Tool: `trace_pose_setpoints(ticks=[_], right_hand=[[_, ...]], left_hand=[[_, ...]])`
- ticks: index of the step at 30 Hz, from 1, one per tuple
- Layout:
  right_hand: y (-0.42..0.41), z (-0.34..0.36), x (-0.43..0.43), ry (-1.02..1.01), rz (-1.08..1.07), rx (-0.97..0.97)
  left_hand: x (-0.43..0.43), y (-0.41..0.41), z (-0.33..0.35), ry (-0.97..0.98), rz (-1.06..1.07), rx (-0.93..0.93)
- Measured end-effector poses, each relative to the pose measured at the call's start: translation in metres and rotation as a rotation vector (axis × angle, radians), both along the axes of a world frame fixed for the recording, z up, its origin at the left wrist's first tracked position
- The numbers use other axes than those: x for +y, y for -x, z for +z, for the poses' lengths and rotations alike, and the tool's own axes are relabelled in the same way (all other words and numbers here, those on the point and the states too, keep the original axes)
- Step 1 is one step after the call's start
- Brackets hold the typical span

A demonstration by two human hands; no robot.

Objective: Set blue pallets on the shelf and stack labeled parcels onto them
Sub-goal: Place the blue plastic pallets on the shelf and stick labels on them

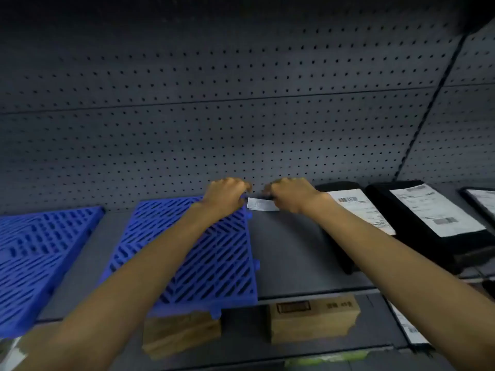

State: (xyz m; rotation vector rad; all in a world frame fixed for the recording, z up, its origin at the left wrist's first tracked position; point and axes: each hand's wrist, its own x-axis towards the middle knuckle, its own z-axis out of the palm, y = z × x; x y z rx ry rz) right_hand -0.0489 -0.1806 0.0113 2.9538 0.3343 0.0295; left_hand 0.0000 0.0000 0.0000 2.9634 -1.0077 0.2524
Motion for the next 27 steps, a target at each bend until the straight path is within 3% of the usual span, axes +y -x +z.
trace_pose_setpoints(ticks=[7,27], right_hand=[[-0.02,-0.03,-0.008,0.046,-0.041,-0.003],[-0.029,-0.054,-0.032,0.032,-0.025,-0.147]], left_hand=[[-0.016,-0.026,-0.03,-0.039,-0.047,0.063],[-0.048,-0.016,-0.057,0.053,0.028,-0.057]])
